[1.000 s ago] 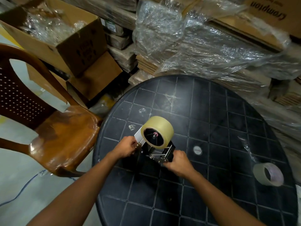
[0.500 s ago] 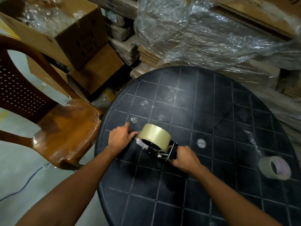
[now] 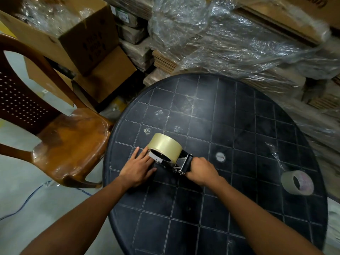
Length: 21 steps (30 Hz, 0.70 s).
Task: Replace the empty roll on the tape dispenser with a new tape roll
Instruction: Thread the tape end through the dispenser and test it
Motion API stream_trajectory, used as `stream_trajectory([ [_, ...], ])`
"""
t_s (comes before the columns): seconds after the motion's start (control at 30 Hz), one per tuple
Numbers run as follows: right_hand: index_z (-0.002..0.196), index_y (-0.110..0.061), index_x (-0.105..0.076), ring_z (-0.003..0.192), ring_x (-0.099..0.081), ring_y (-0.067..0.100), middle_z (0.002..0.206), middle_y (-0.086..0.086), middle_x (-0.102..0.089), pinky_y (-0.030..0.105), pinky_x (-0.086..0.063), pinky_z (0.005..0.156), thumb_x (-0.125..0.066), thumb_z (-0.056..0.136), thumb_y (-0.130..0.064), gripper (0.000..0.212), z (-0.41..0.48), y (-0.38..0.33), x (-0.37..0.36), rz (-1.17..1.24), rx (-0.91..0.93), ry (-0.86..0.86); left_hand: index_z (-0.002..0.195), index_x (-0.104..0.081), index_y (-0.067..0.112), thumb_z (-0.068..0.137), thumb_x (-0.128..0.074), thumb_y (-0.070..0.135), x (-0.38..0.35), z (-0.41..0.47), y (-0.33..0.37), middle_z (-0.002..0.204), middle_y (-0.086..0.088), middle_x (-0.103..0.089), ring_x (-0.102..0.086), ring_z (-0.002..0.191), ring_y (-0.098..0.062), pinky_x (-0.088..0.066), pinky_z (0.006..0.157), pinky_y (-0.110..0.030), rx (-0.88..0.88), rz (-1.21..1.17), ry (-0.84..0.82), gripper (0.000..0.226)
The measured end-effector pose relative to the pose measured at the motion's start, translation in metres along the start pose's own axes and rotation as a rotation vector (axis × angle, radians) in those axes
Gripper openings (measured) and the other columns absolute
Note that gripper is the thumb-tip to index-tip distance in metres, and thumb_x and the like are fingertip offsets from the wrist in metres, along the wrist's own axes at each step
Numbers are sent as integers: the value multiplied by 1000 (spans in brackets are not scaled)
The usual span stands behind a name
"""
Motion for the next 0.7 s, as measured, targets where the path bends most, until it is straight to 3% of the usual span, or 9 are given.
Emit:
stream_trajectory([
  [0.1, 86, -14, -62, 73, -64, 25, 86, 6, -67, 34, -51, 64, -62, 80, -30, 17, -17, 29, 1, -1, -44, -28, 148, -26, 21, 97, -25, 55, -7, 0, -5, 159, -1, -26, -11, 149, -25, -19, 118, -53, 35, 31, -84, 61],
  [0.2, 94, -14, -67, 79, -68, 28, 92, 9, -72, 32, -52, 66, -60, 75, -30, 26, -44, 77, 1, -29, -130, -36, 154, -7, 24, 96, -19, 57, -11, -2, -4, 163, 3, -3, 1, 150, -23, -12, 119, -54, 84, 43, -154, 67],
  [0.3, 95, -11, -67, 83, -69, 29, 97, 10, -73, 33, -54, 68, -59, 73, -27, 29, -62, 96, 1, -29, -166, -51, 153, -10, 19, 94, -21, 59, -8, -4, 5, 163, -1, -5, 1, 150, -24, -10, 119, -55, 163, 42, -170, 72],
  [0.47, 92, -13, -66, 77, -66, 29, 91, 8, -70, 34, -54, 67, -58, 74, -32, 27, -59, 73, 22, -57, -86, -8, 150, -24, 9, 94, -25, 60, -14, 7, 64, 159, -9, -25, -12, 148, -24, -7, 115, -47, -31, 45, -153, 75],
  [0.6, 88, -12, -56, 74, -59, 26, 85, 6, -60, 35, -51, 69, -59, 81, -25, 15, -53, 55, 33, -131, -36, -48, 152, -16, 12, 94, -16, 66, -23, 9, 66, 161, -7, -16, -2, 150, -21, -2, 119, -47, 32, -25, -143, 80],
  [0.7, 91, -13, -55, 80, -63, 28, 91, 8, -62, 38, -55, 74, -59, 82, -26, 17, -55, 50, 34, -175, -22, -68, 153, -9, 15, 92, -13, 69, -26, 7, 65, 162, -5, -9, 4, 150, -19, -4, 121, -48, 38, -24, -164, 81],
])
Point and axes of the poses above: each hand's wrist, its own z-axis towards the middle knuckle, its own x-axis out of the back of the hand, y = z × x, the point moved 10 cm from there along z, towards the middle knuckle
